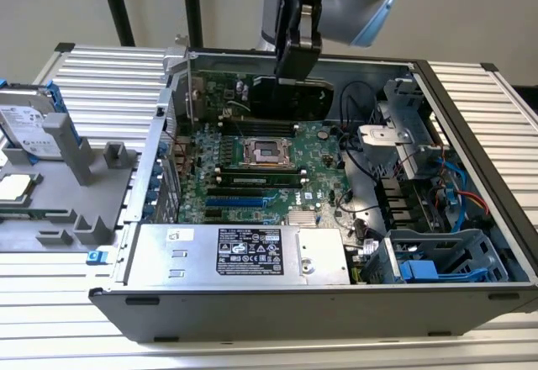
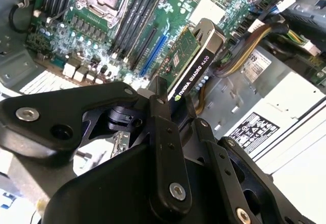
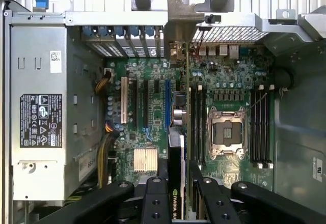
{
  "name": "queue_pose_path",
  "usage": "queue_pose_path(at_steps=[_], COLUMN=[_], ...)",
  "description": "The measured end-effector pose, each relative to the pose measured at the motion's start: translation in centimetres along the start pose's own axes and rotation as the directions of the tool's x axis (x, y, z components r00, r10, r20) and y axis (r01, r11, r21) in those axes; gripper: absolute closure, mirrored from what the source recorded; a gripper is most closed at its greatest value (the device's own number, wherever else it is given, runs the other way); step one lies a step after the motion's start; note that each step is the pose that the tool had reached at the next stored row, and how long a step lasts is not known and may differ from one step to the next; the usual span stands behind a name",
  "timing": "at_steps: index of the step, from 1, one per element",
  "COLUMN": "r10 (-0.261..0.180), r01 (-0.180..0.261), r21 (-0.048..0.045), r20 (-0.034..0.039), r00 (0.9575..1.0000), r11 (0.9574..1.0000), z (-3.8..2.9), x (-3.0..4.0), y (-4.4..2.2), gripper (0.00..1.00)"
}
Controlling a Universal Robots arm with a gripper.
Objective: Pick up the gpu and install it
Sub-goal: 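Insert the gpu into the slot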
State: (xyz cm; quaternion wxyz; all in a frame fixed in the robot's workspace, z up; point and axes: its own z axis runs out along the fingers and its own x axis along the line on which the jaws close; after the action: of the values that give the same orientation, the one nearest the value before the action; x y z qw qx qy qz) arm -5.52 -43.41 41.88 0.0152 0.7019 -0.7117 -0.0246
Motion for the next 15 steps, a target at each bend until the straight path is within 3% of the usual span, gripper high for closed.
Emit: queue_pose_path(at_steps=[10, 15], r10=[-0.004, -0.004], r01=[0.004, 0.004], r21=[0.0000, 0.0000], r20=[-0.0003, -0.0003], r00=[1.0000, 1.0000], r11=[1.0000, 1.0000], z=[-0.01, 0.32], x=[-0.01, 0.00], y=[-0.19, -0.21], gripper=[1.00, 1.00])
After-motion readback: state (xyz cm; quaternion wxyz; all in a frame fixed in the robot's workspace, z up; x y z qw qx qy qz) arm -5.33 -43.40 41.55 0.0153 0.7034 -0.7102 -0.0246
